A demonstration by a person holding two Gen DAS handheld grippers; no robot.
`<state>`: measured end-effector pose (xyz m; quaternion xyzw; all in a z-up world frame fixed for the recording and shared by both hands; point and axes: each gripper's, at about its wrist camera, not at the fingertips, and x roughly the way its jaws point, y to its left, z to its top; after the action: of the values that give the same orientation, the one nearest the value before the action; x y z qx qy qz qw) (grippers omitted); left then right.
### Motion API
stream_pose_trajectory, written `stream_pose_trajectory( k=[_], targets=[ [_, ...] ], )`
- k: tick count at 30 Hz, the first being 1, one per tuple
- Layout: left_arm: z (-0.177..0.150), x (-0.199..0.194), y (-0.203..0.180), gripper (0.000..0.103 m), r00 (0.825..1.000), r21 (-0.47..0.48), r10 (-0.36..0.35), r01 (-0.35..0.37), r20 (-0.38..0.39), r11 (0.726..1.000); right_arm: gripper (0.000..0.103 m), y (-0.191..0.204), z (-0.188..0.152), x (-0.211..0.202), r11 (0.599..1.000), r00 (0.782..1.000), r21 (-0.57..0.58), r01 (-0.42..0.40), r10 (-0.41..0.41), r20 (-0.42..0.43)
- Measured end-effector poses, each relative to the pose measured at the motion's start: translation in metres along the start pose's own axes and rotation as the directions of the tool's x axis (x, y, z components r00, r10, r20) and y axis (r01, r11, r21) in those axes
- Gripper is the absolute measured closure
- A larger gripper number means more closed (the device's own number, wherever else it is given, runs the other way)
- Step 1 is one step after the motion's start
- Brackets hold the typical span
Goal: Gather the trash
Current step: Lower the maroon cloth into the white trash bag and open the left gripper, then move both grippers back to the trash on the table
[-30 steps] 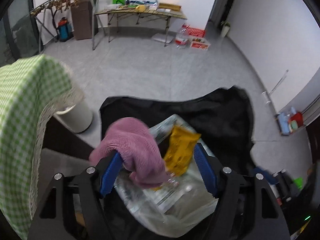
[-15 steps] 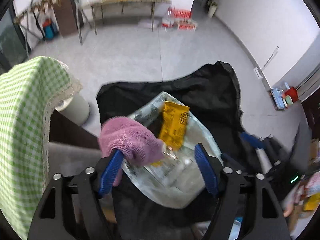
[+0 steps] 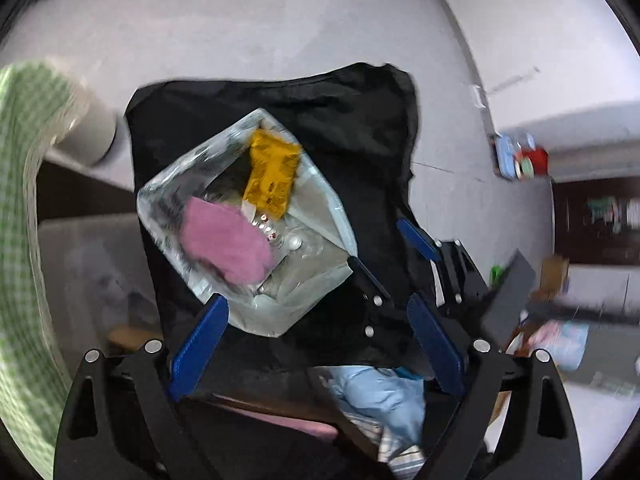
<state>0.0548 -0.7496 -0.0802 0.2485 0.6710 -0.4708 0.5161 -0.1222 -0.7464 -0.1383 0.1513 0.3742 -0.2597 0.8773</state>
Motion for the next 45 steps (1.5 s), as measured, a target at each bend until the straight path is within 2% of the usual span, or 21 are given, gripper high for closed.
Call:
stream_pose_trajectory(
  k=[2,6,15,20,22,24,27,29,30,31,33,34,36,37,38,40,42,44,45],
  targets=[
    [0.001,0.009,0.001,0.015,0.999,-0.012,0.023,-0.024,-0.040,1.000,0.036,0.002,-0.001,-0.003,1.000,1.000,-0.010,-0.009,0.009,0.017],
    [0.001,0.004,0.006,0.015,0.996,-0.008,0.085,-0.085,0.018,0.996,0.036,0.001,-0.001,-0.004,1.000,1.000,0.000,-0.013,0.013,0.026],
    [-0.022,-0.005,0.027,0.015,0.997,-0.044,0.060,-0.058,0.044,0.997,0.036,0.007,-0.001,0.004,0.999,1.000,-0.024,0.024,-0.024,-0.005],
    [-0.059,-0.034,0.036,0.015,0.991,-0.049,0.041,-0.035,0.127,0.998,0.036,0.005,0.006,0.001,0.999,0.998,-0.001,0.044,-0.044,-0.038],
    [-0.078,-0.051,0.037,0.015,0.980,-0.036,0.063,-0.057,0.190,0.998,0.036,0.011,0.013,-0.005,0.998,0.998,-0.007,0.061,-0.061,-0.031],
    [-0.094,-0.069,0.038,0.015,0.959,-0.034,0.102,-0.097,0.265,0.995,0.036,0.022,0.023,-0.016,0.997,0.997,-0.035,0.072,-0.072,-0.006],
    [-0.120,-0.097,0.042,0.015,0.918,-0.046,0.134,-0.126,0.372,0.991,0.036,0.049,0.043,-0.036,0.992,0.996,-0.097,0.078,-0.073,0.051],
    [-0.142,-0.119,0.048,0.015,0.877,-0.057,0.155,-0.145,0.454,0.988,0.036,0.074,0.058,-0.053,0.987,0.992,-0.142,0.078,-0.063,0.106],
    [-0.157,-0.134,0.052,0.015,0.844,-0.066,0.174,-0.163,0.507,0.984,0.036,0.084,0.063,-0.062,0.984,0.989,-0.161,0.080,-0.058,0.137],
    [-0.166,-0.143,0.056,0.015,0.822,-0.076,0.187,-0.174,0.538,0.982,0.036,0.099,0.070,-0.074,0.980,0.982,-0.182,0.082,-0.049,0.181],
    [-0.192,-0.166,0.067,0.014,0.754,-0.117,0.229,-0.201,0.616,0.973,0.032,0.121,0.079,-0.093,0.975,0.967,-0.208,0.073,-0.018,0.253],
    [-0.210,-0.180,0.076,0.011,0.704,-0.157,0.262,-0.212,0.660,0.964,0.031,0.134,0.084,-0.104,0.973,0.956,-0.220,0.066,0.002,0.293],
    [-0.240,-0.200,0.092,0.009,0.626,-0.227,0.315,-0.218,0.713,0.949,0.029,0.157,0.090,-0.118,0.969,0.940,-0.243,0.046,0.041,0.339],
    [-0.260,-0.211,0.103,0.008,0.577,-0.270,0.345,-0.214,0.740,0.939,0.029,0.172,0.093,-0.125,0.965,0.930,-0.258,0.033,0.065,0.362],
    [-0.278,-0.219,0.112,0.008,0.538,-0.303,0.366,-0.204,0.760,0.931,0.029,0.185,0.095,-0.131,0.962,0.921,-0.271,0.022,0.086,0.380],
    [-0.318,-0.231,0.137,0.008,0.468,-0.366,0.395,-0.156,0.791,0.917,0.028,0.213,0.096,-0.140,0.954,0.900,-0.301,-0.005,0.136,0.414],
    [-0.350,-0.234,0.160,0.008,0.434,-0.420,0.416,-0.091,0.799,0.903,0.024,0.242,0.096,-0.146,0.944,0.881,-0.326,-0.057,0.201,0.428],
    [-0.380,-0.237,0.183,0.008,0.413,-0.484,0.460,-0.051,0.786,0.873,0.024,0.266,0.100,-0.145,0.928,0.873,-0.343,-0.146,0.284,0.397],
    [-0.394,-0.238,0.193,0.008,0.397,-0.511,0.484,-0.042,0.780,0.858,0.024,0.283,0.102,-0.145,0.913,0.864,-0.352,-0.205,0.338,0.372]
  ],
)
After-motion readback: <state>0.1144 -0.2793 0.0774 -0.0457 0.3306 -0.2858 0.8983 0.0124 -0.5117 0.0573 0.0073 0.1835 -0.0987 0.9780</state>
